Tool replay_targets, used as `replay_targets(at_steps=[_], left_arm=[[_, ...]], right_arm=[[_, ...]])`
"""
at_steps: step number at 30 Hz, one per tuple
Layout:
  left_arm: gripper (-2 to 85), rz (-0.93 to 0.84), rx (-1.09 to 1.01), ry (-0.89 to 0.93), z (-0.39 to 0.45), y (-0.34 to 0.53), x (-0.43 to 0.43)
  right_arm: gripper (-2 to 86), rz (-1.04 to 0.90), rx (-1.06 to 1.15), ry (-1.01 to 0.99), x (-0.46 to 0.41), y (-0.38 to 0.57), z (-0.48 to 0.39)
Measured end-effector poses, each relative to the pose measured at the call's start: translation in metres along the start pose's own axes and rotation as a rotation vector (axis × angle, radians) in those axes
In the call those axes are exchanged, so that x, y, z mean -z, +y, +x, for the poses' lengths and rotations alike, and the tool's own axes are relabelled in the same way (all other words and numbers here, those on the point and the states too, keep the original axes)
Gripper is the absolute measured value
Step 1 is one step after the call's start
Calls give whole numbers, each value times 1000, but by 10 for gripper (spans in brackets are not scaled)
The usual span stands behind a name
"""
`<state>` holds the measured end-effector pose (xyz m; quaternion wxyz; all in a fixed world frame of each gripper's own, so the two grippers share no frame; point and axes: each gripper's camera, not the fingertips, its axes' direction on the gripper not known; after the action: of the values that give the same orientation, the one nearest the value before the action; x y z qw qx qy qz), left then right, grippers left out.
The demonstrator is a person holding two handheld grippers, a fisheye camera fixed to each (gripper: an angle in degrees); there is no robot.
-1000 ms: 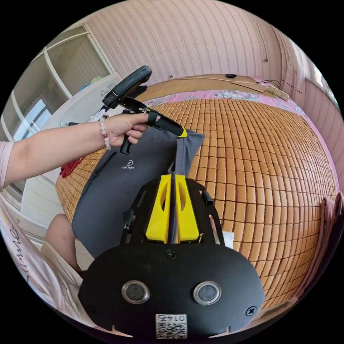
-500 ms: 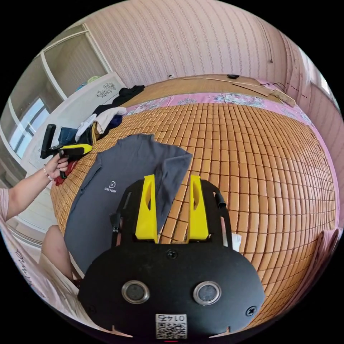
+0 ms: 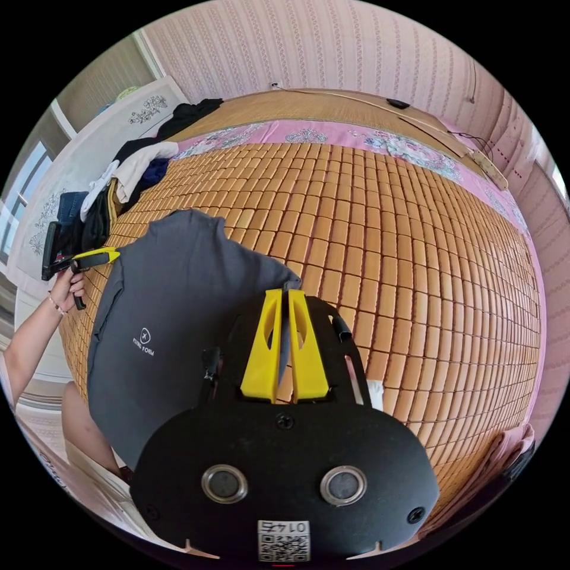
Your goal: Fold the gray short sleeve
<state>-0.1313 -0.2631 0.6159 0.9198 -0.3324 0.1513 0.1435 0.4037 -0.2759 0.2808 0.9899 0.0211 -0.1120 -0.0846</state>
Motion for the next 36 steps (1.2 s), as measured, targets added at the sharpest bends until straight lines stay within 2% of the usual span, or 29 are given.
replay_targets(at_steps=[2, 6, 10, 18, 21, 25, 28, 30, 33, 36], left_arm=[[8, -5, -19, -36, -1, 0, -3], [-6, 55, 26, -69, -12, -5, 1], [-9, 156, 56, -12, -23, -11, 17], [-10, 204, -106, 74, -11, 21, 49], [-10, 196, -201, 193, -2, 66, 72], [-10, 133, -193, 356, 3, 163, 67], [-9, 47, -165, 306, 10, 226, 33], [-9, -25, -123, 295, 10, 251, 8], [-9, -82, -93, 232, 6, 272, -16], [-9, -63, -131, 144, 3, 275, -11]], right_arm=[[0, 24, -36, -28, 4, -11, 3], [-1, 78, -99, 5, 11, -29, 10], [-2, 135, -133, 16, 23, -49, 13], [-3, 143, -57, -56, 43, -38, 2], [-4, 190, -3, -135, 73, 3, -4], [-4, 204, -107, -217, 88, 111, -2], [-4, 84, -222, -204, 56, 183, 2], [-4, -12, -250, -123, 33, 207, 0], [-4, 5, -267, -60, 24, 223, -5], [-4, 65, -276, -50, 35, 226, -8]])
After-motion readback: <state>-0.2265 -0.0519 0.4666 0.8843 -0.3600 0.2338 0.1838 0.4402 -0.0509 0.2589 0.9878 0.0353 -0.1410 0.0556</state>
